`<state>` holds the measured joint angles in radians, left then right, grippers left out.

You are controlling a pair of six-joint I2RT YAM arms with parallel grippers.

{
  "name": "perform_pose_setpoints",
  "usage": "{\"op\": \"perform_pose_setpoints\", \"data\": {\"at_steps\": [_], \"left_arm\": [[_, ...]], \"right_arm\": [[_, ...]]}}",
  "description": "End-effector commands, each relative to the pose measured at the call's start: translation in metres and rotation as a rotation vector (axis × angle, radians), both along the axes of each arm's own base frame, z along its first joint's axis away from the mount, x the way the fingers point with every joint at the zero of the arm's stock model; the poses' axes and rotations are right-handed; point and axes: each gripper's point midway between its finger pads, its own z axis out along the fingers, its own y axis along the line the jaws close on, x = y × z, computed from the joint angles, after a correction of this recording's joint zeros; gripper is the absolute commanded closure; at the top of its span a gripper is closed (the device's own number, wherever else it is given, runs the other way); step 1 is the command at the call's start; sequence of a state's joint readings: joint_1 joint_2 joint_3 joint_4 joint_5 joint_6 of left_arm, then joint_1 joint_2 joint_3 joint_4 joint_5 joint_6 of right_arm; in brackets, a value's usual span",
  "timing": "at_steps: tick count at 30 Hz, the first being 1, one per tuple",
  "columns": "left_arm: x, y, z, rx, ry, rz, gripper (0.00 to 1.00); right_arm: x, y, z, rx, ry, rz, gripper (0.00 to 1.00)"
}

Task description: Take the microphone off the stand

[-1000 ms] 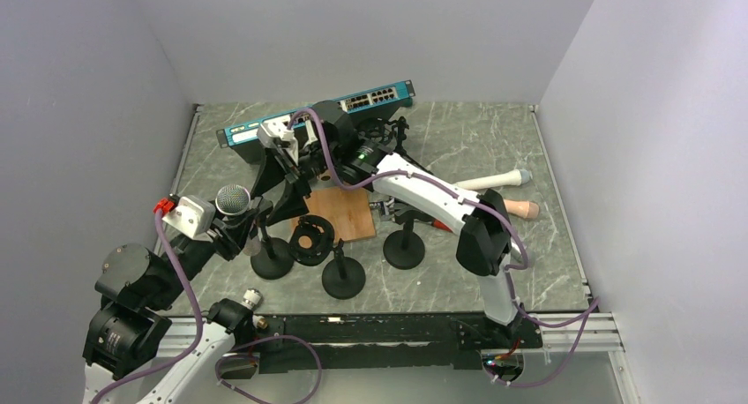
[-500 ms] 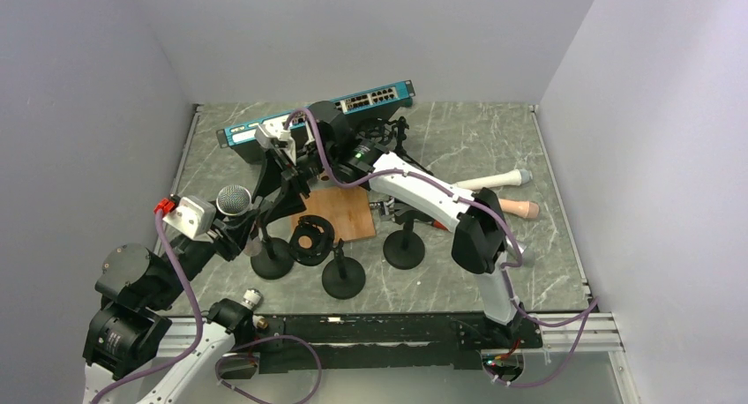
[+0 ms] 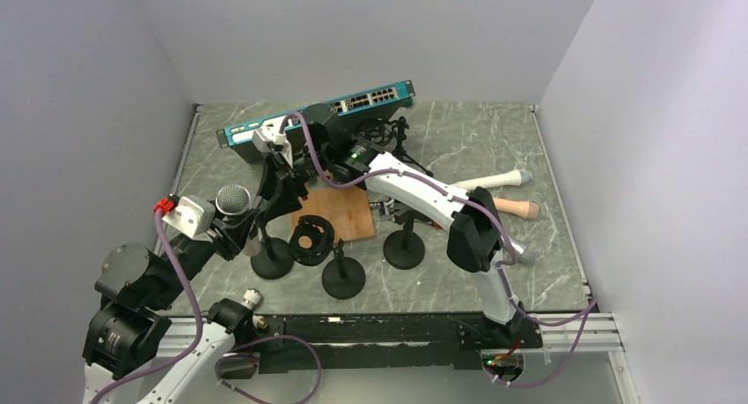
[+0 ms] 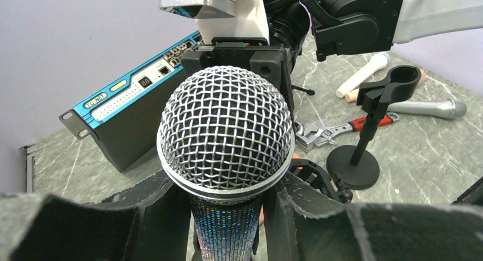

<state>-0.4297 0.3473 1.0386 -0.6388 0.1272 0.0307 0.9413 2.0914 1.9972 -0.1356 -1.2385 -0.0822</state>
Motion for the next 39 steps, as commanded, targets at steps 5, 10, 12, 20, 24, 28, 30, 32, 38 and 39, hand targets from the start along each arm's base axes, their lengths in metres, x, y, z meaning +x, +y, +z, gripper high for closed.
{"op": "perform_pose_setpoints", "data": {"at_steps": [5, 10, 12, 20, 24, 28, 30, 32, 38, 39], "left_arm": [[-0.003, -0.004, 0.014, -0.034, -0.024, -0.023, 1.00], [-0.004, -0.002, 0.016, -0.037, -0.026, -0.013, 1.00], [-0.004, 0.000, 0.018, -0.040, -0.030, -0.005, 1.00], [-0.016, 0.029, 0.055, -0.076, -0.076, 0.116, 1.00], [-0.025, 0.052, 0.079, -0.155, -0.105, 0.213, 1.00], [-0.036, 0.079, 0.109, -0.201, -0.153, 0.323, 1.00], [-0.034, 0.099, 0.114, -0.218, -0.152, 0.433, 1.00], [-0.023, 0.115, 0.104, -0.217, -0.114, 0.557, 1.00], [0.018, 0.117, 0.033, -0.146, 0.131, 0.719, 1.00], [0.020, 0.118, 0.025, -0.149, 0.148, 0.741, 1.00]], "right_arm": [[-0.002, -0.004, 0.024, 0.100, -0.062, 0.003, 1.00], [0.003, -0.003, 0.025, 0.099, -0.067, -0.033, 1.00], [0.003, -0.003, 0.025, 0.098, -0.064, -0.042, 1.00], [0.013, 0.002, 0.016, 0.072, -0.078, -0.101, 1.00], [0.020, 0.005, 0.012, 0.062, -0.078, -0.134, 1.00], [0.026, 0.006, 0.009, 0.058, -0.087, -0.183, 1.00], [0.026, 0.004, 0.011, 0.061, -0.096, -0.209, 1.00], [0.025, 0.000, 0.013, 0.063, -0.109, -0.227, 1.00], [0.012, 0.002, 0.011, 0.028, -0.196, -0.256, 1.00], [0.010, 0.002, 0.009, 0.017, -0.199, -0.256, 1.00]]}}
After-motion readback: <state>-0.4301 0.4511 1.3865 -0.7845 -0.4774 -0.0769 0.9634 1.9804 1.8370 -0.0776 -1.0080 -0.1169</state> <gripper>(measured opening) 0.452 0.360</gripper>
